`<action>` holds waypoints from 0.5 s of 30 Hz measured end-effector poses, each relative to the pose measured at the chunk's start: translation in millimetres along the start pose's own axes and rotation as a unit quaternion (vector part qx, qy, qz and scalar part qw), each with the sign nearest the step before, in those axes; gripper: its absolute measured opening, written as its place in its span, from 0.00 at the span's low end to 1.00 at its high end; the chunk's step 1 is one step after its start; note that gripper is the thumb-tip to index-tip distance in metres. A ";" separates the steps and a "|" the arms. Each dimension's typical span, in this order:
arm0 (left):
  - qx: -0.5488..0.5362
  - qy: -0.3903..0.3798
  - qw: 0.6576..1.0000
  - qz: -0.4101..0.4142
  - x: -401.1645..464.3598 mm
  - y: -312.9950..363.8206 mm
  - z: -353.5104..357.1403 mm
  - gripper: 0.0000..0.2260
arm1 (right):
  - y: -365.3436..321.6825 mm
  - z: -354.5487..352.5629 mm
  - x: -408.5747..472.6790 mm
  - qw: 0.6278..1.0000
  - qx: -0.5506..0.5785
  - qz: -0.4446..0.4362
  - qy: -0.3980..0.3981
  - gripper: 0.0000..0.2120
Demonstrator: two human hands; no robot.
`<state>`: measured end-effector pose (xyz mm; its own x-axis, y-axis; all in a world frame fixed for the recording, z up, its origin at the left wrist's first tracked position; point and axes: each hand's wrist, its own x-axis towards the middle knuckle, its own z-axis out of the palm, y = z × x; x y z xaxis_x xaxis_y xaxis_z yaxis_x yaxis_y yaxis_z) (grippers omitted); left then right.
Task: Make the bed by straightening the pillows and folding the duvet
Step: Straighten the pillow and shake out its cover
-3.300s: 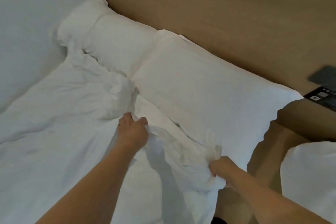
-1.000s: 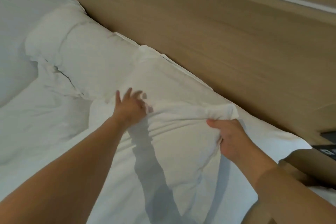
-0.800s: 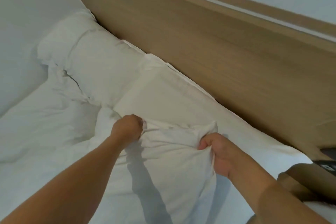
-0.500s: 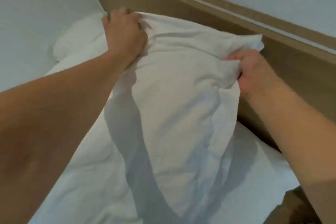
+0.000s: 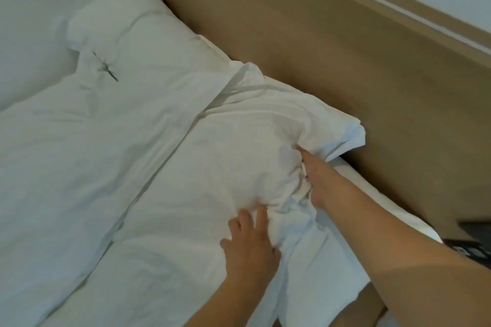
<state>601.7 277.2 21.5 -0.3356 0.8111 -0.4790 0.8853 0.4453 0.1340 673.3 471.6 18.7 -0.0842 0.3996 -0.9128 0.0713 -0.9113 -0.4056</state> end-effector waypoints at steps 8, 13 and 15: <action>0.013 -0.118 0.989 0.094 -16.7 -39.6 -14.2 0.22 | -57.4 -16.2 -17.0 0.966 0.037 -0.227 0.116 0.21; 0.009 -0.164 0.984 0.066 -57.0 -67.2 -5.6 0.34 | 1.8 6.2 -44.9 0.959 0.102 -0.240 0.111 0.41; 0.004 -0.134 0.988 0.072 -70.6 -69.3 2.3 0.38 | 50.2 12.4 -50.2 0.970 0.049 -0.209 0.113 0.52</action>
<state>564.8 188.1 44.0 -0.1104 0.7363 -0.6676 0.9202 0.3295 0.2112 668.7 404.5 44.7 0.1347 0.7378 -0.6615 -0.0181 -0.6656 -0.7461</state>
